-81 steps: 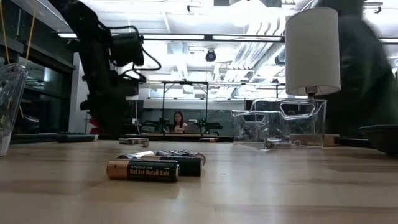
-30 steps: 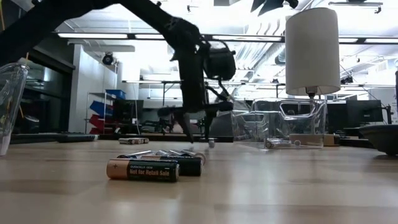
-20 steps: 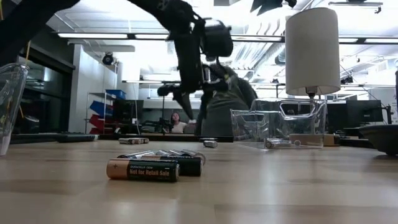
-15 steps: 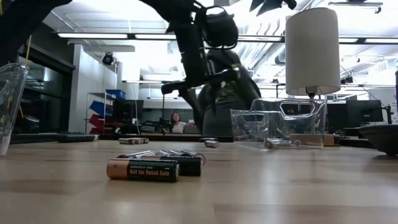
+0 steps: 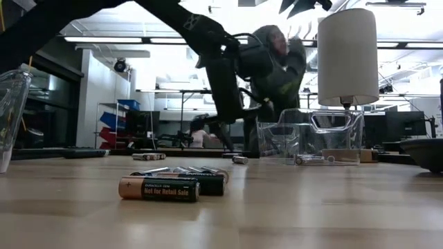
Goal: Sort batteries
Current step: Put the silver battery into the right transparent bin
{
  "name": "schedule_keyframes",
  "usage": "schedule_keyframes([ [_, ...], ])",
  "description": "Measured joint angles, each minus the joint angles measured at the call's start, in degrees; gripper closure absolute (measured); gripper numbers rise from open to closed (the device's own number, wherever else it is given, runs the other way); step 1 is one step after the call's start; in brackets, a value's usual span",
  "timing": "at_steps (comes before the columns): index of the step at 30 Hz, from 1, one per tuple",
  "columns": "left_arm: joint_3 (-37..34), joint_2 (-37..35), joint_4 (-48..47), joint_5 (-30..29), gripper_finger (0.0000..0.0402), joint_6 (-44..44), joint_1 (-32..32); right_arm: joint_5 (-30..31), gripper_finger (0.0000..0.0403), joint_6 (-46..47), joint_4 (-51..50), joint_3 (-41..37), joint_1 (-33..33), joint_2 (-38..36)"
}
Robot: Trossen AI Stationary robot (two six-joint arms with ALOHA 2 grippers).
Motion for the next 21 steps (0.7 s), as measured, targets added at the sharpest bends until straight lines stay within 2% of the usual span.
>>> schedule_keyframes([
  [4,-0.04,0.84,-0.70,2.27,0.0240,-7.42,-0.66,0.10,0.0269,0.29,0.06,0.00,-1.52,0.00],
  [12,0.06,2.33,-0.39,0.53,0.0252,-18.36,-3.21,-3.73,0.0269,-0.53,0.01,0.00,-5.33,0.00],
  [15,0.21,3.19,-0.41,0.11,0.0260,-17.55,-3.39,-3.93,0.0269,-5.05,0.50,0.00,-6.22,0.00],
  [21,0.03,3.09,-1.68,-4.73,0.0270,-17.19,-5.57,-4.39,0.0269,-12.22,0.89,0.00,-9.44,-0.05],
])
